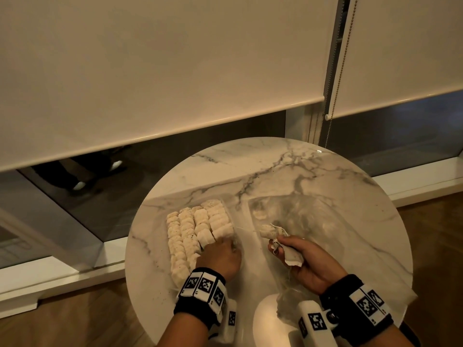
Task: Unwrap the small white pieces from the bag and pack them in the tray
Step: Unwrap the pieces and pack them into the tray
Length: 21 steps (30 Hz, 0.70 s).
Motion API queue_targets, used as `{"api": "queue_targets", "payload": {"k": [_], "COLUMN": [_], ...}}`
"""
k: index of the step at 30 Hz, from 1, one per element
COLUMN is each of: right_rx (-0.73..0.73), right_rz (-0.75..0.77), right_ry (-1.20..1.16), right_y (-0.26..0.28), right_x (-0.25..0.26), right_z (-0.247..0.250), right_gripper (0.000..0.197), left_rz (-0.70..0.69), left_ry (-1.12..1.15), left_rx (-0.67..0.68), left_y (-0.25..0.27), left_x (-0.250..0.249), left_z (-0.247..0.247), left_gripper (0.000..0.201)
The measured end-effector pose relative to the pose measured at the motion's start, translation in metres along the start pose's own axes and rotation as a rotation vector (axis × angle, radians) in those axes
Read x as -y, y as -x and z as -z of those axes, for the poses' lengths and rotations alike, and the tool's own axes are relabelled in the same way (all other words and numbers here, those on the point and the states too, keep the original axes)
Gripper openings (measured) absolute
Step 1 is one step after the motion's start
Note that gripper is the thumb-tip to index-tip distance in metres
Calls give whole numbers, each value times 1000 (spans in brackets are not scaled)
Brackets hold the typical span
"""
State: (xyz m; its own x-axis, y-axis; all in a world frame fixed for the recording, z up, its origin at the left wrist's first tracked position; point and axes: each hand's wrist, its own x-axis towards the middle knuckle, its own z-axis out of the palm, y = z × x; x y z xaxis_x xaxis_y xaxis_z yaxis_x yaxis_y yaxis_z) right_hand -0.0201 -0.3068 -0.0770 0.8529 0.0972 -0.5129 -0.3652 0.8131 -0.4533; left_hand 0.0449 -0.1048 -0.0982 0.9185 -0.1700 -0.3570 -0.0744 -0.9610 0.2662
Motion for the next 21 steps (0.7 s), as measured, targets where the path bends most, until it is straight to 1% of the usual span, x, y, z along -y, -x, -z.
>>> {"api": "queue_targets", "payload": {"k": [4,7,10,13,15,17,18,19,21], "right_rx": [0,-10,0,41,85,167,213,247,285], "right_rz": [2,4,-20,-67,-116,-175,-210,-240,-272], "right_ry": [2,-1,3,-10,-43,-98,-131,-157,-185], "right_y": [2,3,5,10,15,19,21,23,25], "right_x": [0,1,2,4,6,8,9,9,8], "right_z": [0,0,-2,-8,-12,-15,-17,-18,-21], "right_gripper": [55,50,41,33,37,57,66,69,68], "left_rz": [-21,-25,-23,3,-14,-81,-126,-167,-228], "left_ry": [-43,-49,-35,36,99,239,351,494,807], "left_rx": [31,41,23,-61,-181,-317,-364,-375,-288], "left_y": [0,0,1,6,11,19,24,31,44], "left_x": [0,0,1,1,0,-2,-4,-6,-10], "left_z": [-3,-4,-5,-4,0,6,10,15,23], "left_gripper": [50,50,48,43,40,38,38,39,44]}}
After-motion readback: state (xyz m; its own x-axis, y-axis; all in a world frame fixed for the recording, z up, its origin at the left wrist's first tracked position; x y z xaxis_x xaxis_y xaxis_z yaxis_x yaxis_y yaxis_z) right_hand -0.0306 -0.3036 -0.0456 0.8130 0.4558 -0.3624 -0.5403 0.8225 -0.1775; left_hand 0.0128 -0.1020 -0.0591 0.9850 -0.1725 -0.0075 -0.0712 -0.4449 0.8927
